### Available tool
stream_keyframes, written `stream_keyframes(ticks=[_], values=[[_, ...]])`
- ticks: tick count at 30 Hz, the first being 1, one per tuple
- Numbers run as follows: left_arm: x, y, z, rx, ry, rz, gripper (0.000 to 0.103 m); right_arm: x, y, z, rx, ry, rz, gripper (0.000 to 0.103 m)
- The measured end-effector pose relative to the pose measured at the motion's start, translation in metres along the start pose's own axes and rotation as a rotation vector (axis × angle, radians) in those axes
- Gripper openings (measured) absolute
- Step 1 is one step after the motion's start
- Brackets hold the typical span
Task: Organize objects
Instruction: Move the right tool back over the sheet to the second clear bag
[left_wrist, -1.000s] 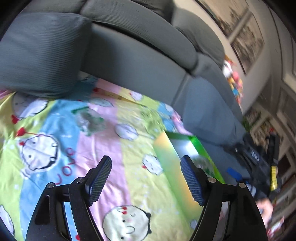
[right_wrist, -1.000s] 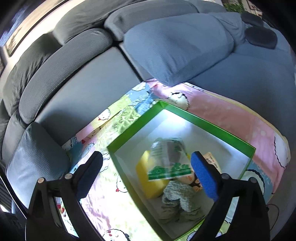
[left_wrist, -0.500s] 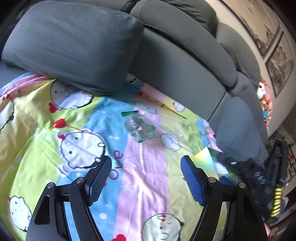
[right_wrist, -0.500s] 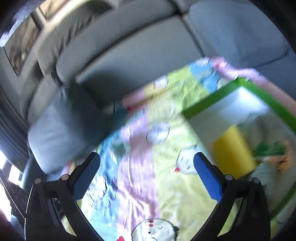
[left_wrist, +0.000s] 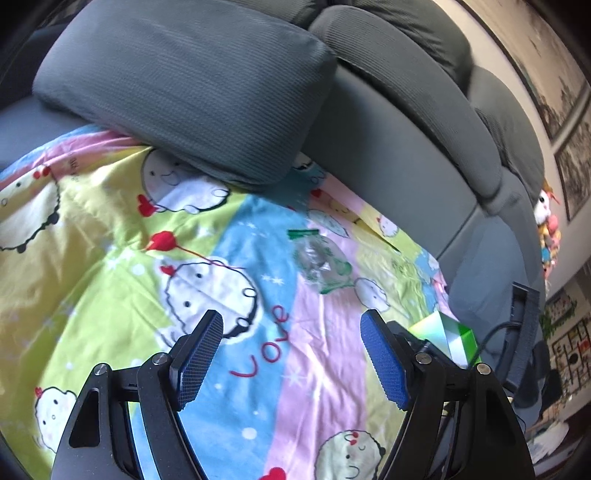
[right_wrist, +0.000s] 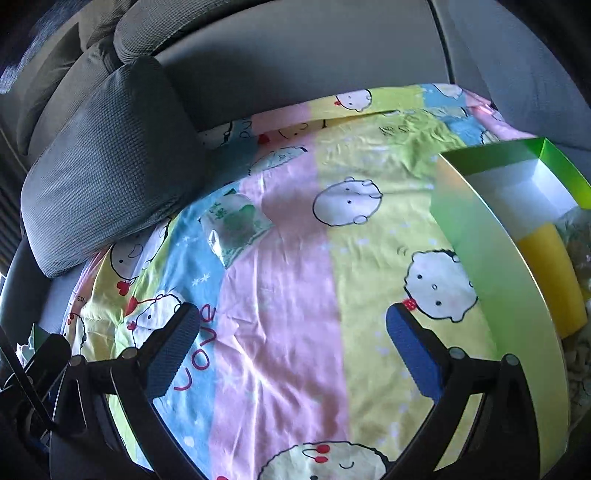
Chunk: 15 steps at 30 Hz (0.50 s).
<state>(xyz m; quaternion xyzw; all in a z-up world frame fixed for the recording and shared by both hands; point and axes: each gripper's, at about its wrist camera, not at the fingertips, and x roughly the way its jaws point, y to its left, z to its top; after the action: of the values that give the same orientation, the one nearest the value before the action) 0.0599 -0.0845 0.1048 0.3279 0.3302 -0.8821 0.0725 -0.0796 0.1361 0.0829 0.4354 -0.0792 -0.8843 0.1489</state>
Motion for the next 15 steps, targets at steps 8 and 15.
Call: stream_keyframes(ticks=[8, 15], values=[[0.002, 0.025, 0.006, -0.065, 0.008, 0.034, 0.077, 0.003, 0.032, 0.022, -0.146, -0.049, 0.032, 0.1], [0.02, 0.033, 0.006, -0.079, 0.071, 0.08, 0.077, 0.032, 0.059, 0.051, -0.303, 0.002, -0.068, 0.1]])
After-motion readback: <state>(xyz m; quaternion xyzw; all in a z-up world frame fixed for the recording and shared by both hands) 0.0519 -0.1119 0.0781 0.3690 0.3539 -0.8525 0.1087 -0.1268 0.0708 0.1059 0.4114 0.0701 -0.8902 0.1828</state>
